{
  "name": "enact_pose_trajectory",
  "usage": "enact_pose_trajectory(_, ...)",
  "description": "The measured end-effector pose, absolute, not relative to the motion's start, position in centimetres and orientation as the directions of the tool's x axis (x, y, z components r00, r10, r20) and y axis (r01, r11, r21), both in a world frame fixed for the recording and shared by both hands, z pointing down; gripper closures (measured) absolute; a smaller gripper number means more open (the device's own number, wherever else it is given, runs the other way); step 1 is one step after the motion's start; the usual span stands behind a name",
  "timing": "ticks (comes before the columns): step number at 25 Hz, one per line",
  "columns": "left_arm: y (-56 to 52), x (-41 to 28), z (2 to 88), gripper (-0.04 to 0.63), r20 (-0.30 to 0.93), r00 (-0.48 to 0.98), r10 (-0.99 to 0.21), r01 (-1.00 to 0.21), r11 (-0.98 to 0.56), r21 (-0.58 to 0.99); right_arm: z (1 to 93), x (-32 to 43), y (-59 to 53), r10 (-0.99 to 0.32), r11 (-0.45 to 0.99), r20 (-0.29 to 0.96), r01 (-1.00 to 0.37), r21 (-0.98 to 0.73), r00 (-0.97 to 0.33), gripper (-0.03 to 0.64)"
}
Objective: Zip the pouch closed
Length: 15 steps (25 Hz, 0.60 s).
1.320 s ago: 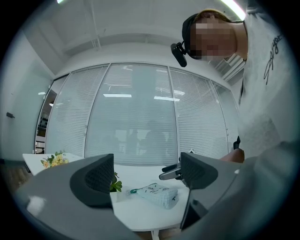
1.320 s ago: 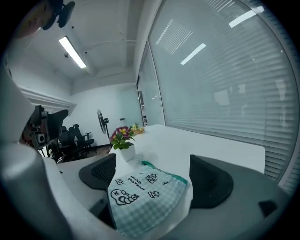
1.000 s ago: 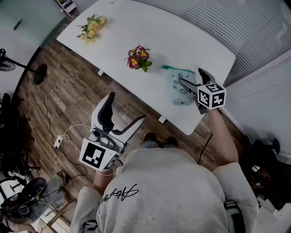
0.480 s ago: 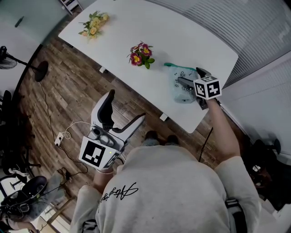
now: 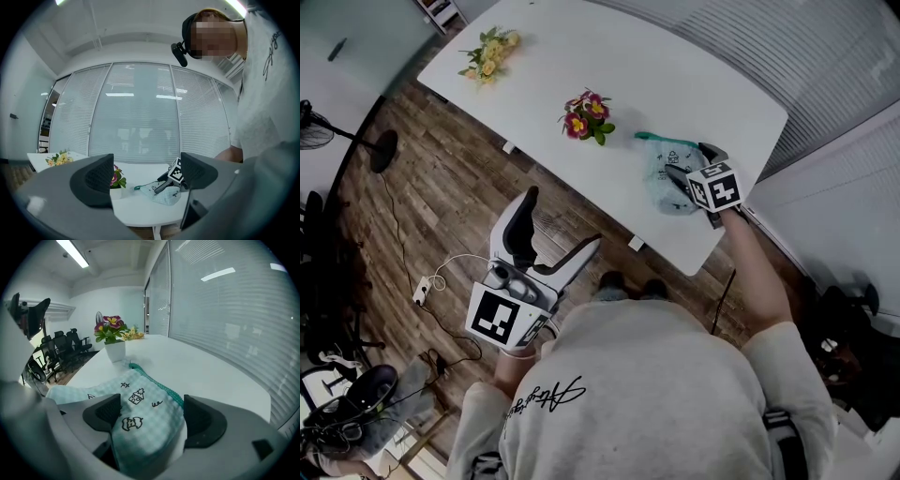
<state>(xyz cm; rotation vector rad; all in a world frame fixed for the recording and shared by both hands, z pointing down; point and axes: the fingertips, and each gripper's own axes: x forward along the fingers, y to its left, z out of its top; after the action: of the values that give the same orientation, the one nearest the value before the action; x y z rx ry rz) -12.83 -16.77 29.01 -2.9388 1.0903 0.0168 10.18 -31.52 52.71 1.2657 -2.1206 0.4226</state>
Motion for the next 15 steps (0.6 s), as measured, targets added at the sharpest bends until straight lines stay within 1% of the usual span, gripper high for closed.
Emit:
enact_pose_trajectory(5, -16.9, -12.6, 29.1, 0.166, -0.013, 0.76, -0.65, -0.65, -0.76, -0.004, 52.7, 10.2, -31.2, -0.679, 0.49, 0.647, -0.87, 0.047, -0.347, 0.251)
enact_pose_trajectory(11, -17.0, -12.1, 28.9, 0.166, -0.019, 0.764, -0.645, -0.646, -0.764, -0.008, 52.6, 10.3, -30.6, -0.681, 0.485, 0.653, -0.872, 0.062, -0.332, 0.366)
enact_pose_trajectory(12, -17.1, -12.0, 28.9, 0.166, -0.019, 0.764, -0.644, -0.645, -0.764, -0.008, 52.6, 10.3, -30.6, -0.68, 0.49, 0.655, -0.869, 0.072, -0.329, 0.392)
enact_pose_trajectory(13, -17.1, -12.0, 28.9, 0.164, -0.017, 0.765, -0.644, -0.644, -0.765, -0.009, 52.6, 10.3, -30.5, -0.679, 0.497, 0.657, -0.863, 0.086, -0.326, 0.436)
enact_pose_trajectory(14, -17.1, -11.9, 29.0, 0.164, -0.016, 0.765, -0.643, -0.644, -0.765, -0.009, 52.6, 10.4, -30.3, -0.681, 0.504, 0.659, -0.857, 0.104, -0.321, 0.501)
enact_pose_trajectory(15, -17.1, -11.7, 29.0, 0.166, -0.014, 0.766, -0.643, -0.643, -0.766, -0.01, 52.6, 10.5, -30.3, -0.685, 0.507, 0.657, -0.853, 0.119, -0.316, 0.54)
